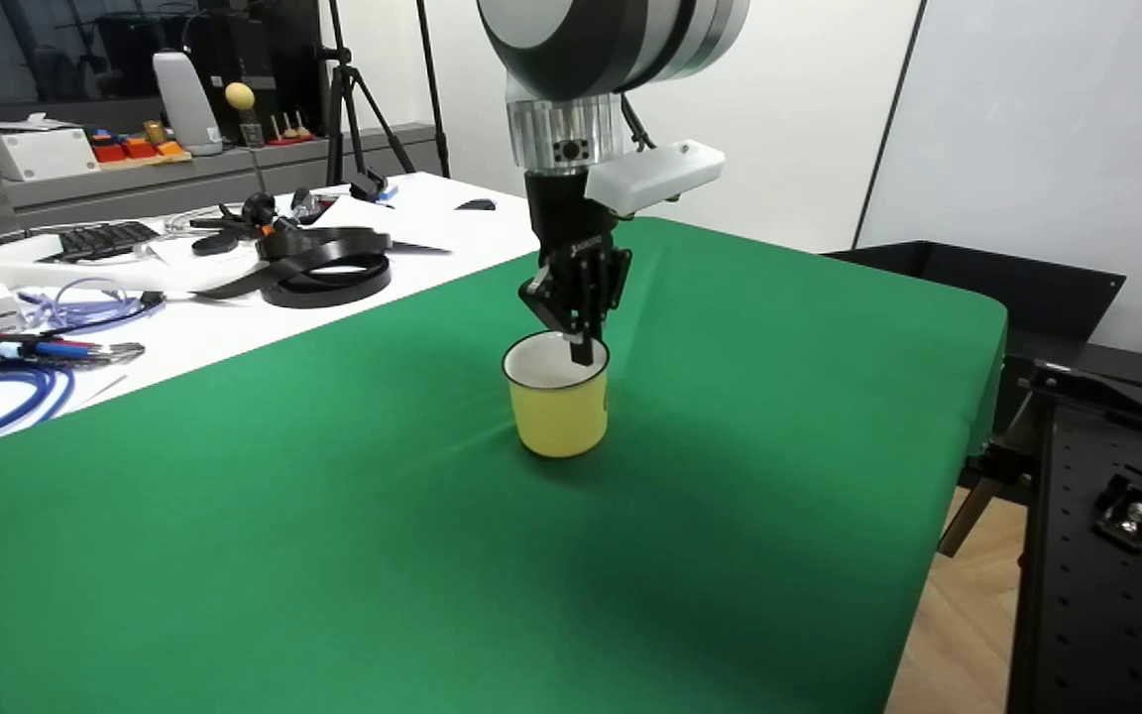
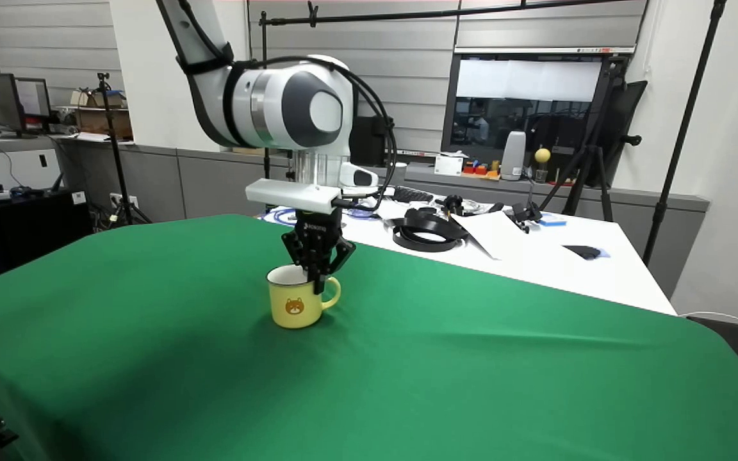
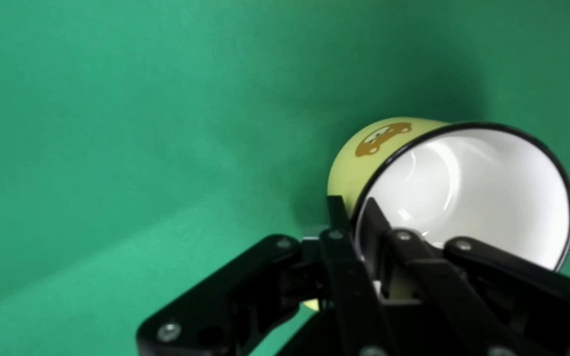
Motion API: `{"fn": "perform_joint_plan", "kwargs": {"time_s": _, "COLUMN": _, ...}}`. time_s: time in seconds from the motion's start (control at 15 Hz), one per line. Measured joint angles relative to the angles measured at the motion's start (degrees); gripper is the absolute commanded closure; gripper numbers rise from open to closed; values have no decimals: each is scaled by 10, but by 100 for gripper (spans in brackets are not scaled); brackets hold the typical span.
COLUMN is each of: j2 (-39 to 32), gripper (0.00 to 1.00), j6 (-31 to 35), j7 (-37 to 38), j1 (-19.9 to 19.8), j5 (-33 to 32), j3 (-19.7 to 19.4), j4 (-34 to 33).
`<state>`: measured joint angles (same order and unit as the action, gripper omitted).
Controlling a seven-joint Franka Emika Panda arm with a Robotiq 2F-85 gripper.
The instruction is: Move the mug to the right slightly
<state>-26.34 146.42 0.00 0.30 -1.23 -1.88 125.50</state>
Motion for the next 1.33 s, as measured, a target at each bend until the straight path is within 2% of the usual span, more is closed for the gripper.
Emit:
{"fn": "perform_joint_plan", "kwargs": {"time_s": 0.2, "j2": 4, "gripper": 97, "j6": 0, "j7": 1, "j1": -1, "j5": -1, "j3": -7, "j4": -1}}
{"fn": "perform_joint_plan", "kwargs": {"time_s": 0.4, "j2": 4, "gripper": 97, "j6": 0, "j7": 1, "j1": -6, "j5": -1, "j3": -30, "j4": -3}}
{"fn": "perform_joint_plan", "kwargs": {"time_s": 0.73, "j2": 3, "gripper": 97, "j6": 0, "j7": 1, "j1": -45, "j5": 1, "j3": -52, "j4": -3}}
{"fn": "perform_joint_plan", "kwargs": {"time_s": 0.8, "j2": 3, "gripper": 65, "j6": 0, "j7": 0, "j1": -52, "j5": 2, "j3": -53, "j4": -3}}
{"fn": "perform_joint_plan", "kwargs": {"time_s": 0.93, "j2": 3, "gripper": 59, "j6": -4, "j7": 0, "j1": -61, "j5": 2, "j3": -54, "j4": -4}}
{"fn": "perform_joint_plan", "kwargs": {"time_s": 1.33, "j2": 3, "gripper": 17, "j6": -18, "j7": 1, "j1": -62, "j5": 0, "j3": -56, "j4": -9}}
